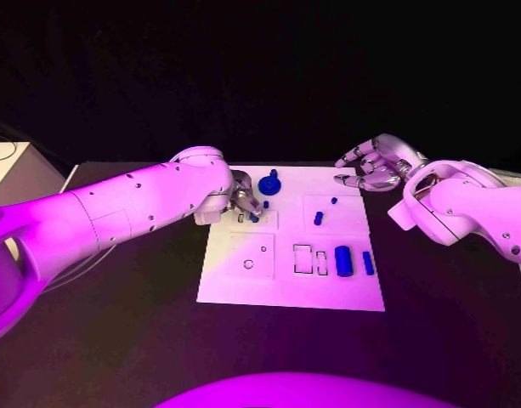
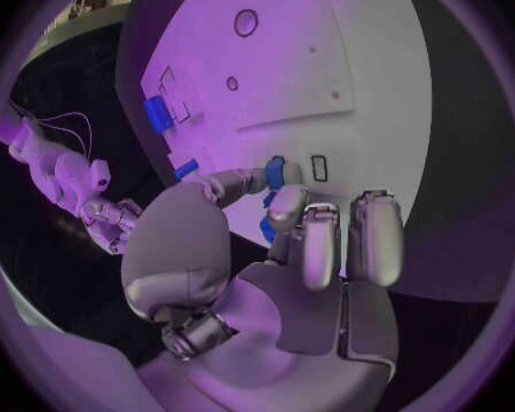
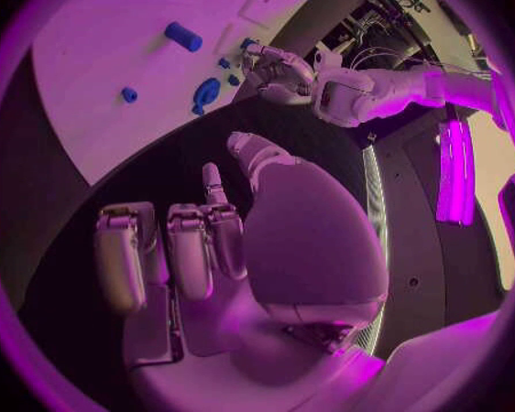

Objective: Assemble the parts on the task board

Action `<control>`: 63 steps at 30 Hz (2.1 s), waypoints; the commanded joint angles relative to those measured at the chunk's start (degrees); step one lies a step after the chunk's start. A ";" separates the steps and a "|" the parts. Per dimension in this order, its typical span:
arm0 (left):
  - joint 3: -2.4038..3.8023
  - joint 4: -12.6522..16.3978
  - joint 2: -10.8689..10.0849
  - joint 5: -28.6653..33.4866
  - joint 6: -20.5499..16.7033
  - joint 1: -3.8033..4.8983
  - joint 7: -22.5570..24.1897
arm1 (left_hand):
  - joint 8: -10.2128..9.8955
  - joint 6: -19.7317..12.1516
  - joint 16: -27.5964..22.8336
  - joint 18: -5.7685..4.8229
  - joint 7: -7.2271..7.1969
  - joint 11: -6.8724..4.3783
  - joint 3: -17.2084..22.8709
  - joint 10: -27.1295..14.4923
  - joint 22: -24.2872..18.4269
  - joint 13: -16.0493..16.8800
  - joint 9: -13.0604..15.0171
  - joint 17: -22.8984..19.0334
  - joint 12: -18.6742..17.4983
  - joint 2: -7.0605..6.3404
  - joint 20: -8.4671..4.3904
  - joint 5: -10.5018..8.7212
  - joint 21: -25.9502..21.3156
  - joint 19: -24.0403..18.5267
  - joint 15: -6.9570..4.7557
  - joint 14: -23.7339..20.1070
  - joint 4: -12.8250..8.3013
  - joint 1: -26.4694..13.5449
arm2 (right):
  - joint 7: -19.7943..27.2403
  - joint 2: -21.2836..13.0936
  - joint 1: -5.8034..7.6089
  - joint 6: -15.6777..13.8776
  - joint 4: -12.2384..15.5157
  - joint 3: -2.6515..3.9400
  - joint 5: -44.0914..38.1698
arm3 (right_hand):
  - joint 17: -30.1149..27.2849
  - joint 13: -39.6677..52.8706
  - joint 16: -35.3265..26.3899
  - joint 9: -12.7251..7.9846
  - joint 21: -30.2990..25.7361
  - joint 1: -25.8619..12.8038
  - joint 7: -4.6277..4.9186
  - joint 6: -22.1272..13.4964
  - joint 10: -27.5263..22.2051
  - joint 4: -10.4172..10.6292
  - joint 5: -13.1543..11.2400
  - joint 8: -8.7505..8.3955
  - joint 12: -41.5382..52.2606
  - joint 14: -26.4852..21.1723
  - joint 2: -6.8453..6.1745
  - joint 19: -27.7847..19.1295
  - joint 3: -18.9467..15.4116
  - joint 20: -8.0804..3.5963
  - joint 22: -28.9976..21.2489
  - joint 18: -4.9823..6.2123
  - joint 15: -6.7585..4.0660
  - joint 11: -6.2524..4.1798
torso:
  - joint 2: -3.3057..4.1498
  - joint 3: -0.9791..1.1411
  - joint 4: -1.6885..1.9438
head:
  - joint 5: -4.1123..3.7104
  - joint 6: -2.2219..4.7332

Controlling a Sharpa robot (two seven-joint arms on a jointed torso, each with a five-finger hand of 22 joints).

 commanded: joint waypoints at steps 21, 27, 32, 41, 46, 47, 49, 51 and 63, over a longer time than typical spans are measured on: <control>-0.40 0.02 0.44 -1.51 1.82 -0.33 0.14 | 0.74 5.18 0.19 -1.11 -3.98 -1.17 3.94 2.02 2.62 0.46 9.90 15.09 0.48 1.11 -0.20 -0.44 0.63 1.27 -1.04 5.95 -6.23 -0.50 | 0.48 -0.02 -0.11 0.67 0.04 0.02 -0.44 | 12.79 11.77 -0.28 -0.01 -0.37 -0.74 -0.07 -0.47 2.40 0.29 0.42 0.24 -0.25 5.53 -0.10 4.33 0.00 0.25 12.53 0.07 0.24 0.17 | -0.03 0.00 -0.04 | -0.15 0.17; -0.41 -0.11 0.50 -1.54 0.79 -0.34 0.18 | 0.24 4.95 0.19 -1.04 -4.15 -1.26 -0.27 1.66 2.28 -0.10 10.05 15.09 0.06 0.35 -0.31 -1.30 0.36 1.09 -1.14 5.95 -4.72 -1.27 | 0.51 -0.03 -0.12 0.65 0.03 0.02 -0.44 | 12.83 11.75 -0.26 -0.01 -0.45 -0.80 -0.06 -0.50 2.38 0.34 0.44 0.24 -0.27 5.54 -0.13 4.29 0.00 0.25 12.48 0.09 0.24 0.18 | -0.02 -0.01 -0.04 | -0.19 0.19; -0.42 -0.16 0.52 -1.87 1.07 -0.34 0.12 | -0.11 4.97 0.18 -1.02 -4.23 -1.27 -3.26 1.31 2.15 -0.39 10.08 15.08 -0.13 -0.39 -0.37 -1.66 0.21 1.02 -1.17 5.95 -3.36 -1.80 | 0.52 -0.06 -0.13 0.61 0.02 0.02 -0.44 | 12.77 11.72 -0.28 -0.02 -0.44 -0.83 -0.06 -0.52 2.35 0.35 0.44 0.24 -0.30 5.52 -0.14 4.29 -0.01 0.25 12.48 0.09 0.25 0.18 | -0.02 0.01 -0.05 | -0.27 0.11; -0.43 -0.25 0.49 -2.27 1.26 -0.35 0.05 | -0.67 5.17 0.13 -0.98 -4.18 -1.24 -9.29 0.75 1.95 -0.68 10.14 14.97 -0.21 -0.96 -0.50 -2.30 -0.03 0.93 -1.18 5.92 -0.84 -1.79 | 0.50 -0.09 -0.16 0.50 -0.01 0.02 -0.44 | 12.74 11.67 -0.30 -0.02 -0.52 -1.03 -0.05 -0.55 2.29 0.49 0.36 0.26 -0.37 5.51 -0.18 4.26 -0.06 0.25 12.43 0.11 0.25 0.19 | -0.02 -0.03 0.00 | -0.33 0.19; -0.43 -0.33 0.37 -2.46 0.88 -0.37 0.06 | -0.77 5.24 0.14 -1.00 -4.17 -1.23 -10.57 0.70 2.03 -0.62 10.16 14.99 -0.14 -0.77 -0.51 -2.60 -0.03 0.99 -1.17 5.92 -0.10 -1.65 | 0.51 -0.12 -0.18 0.50 -0.02 0.02 -0.44 | 12.74 11.67 -0.30 -0.02 -0.52 -1.03 -0.05 -0.55 2.29 0.49 0.36 0.26 -0.37 5.51 -0.18 4.26 -0.06 0.25 12.43 0.11 0.25 0.19 | -0.02 -0.03 -0.01 | -0.27 0.26; -0.43 -0.34 0.35 -2.47 0.86 -0.37 0.06 | -0.80 5.25 0.14 -0.98 -4.16 -1.22 -10.81 0.68 1.98 -0.64 10.17 15.01 -0.15 -0.74 -0.51 -2.63 -0.05 0.96 -1.17 5.93 0.05 -1.64 | 0.51 -0.13 -0.18 0.50 -0.03 0.02 -0.44 | 12.74 11.67 -0.30 -0.02 -0.52 -1.03 -0.05 -0.55 2.29 0.49 0.36 0.26 -0.37 5.51 -0.18 4.26 -0.06 0.25 12.43 0.11 0.25 0.19 | -0.01 -0.02 -0.02 | -0.28 0.29; -0.43 -0.37 0.29 -2.53 0.82 -0.38 0.07 | -0.83 5.27 0.15 -0.98 -4.16 -1.21 -11.25 0.64 1.96 -0.71 10.18 15.02 -0.17 -0.69 -0.51 -2.70 -0.07 0.95 -1.16 5.93 0.35 -1.63 | 0.51 -0.13 -0.20 0.52 -0.03 0.02 -0.44 | 12.73 11.66 -0.30 -0.01 -0.60 -1.15 -0.05 -0.56 2.28 0.58 0.33 0.27 -0.39 5.51 -0.19 4.22 -0.09 0.25 12.36 0.13 0.26 0.20 | 0.00 -0.01 -0.03 | -0.28 0.28; -0.42 -0.36 0.24 -2.65 0.78 -0.40 0.06 | -0.84 5.28 0.16 -0.98 -4.16 -1.21 -11.40 0.65 1.97 -0.67 10.19 15.04 -0.14 -0.68 -0.51 -2.72 -0.08 0.95 -1.16 5.94 0.45 -1.62 | 0.52 -0.14 -0.22 0.51 -0.04 0.02 -0.44 | 12.73 11.66 -0.30 -0.01 -0.60 -1.15 -0.05 -0.56 2.28 0.58 0.33 0.27 -0.39 5.51 -0.19 4.22 -0.09 0.25 12.36 0.13 0.26 0.20 | -0.01 0.00 -0.03 | -0.26 0.34; -0.41 -0.13 -0.10 -2.93 0.51 -0.45 0.03 | -1.15 5.49 0.18 -0.99 -4.11 -1.16 -17.78 0.46 2.06 -0.66 10.45 15.07 0.03 -1.14 -0.51 -7.06 -0.16 1.03 -1.10 5.95 3.82 -0.78 | 0.51 -0.25 -0.26 0.53 0.01 0.02 -0.44 | 12.67 11.62 -0.32 -0.01 -0.60 -1.33 -0.05 -0.58 2.24 0.71 0.30 0.28 -0.43 5.50 -0.20 4.22 -0.13 0.26 12.36 0.13 0.26 0.20 | 0.02 -0.03 0.01 | -0.25 0.36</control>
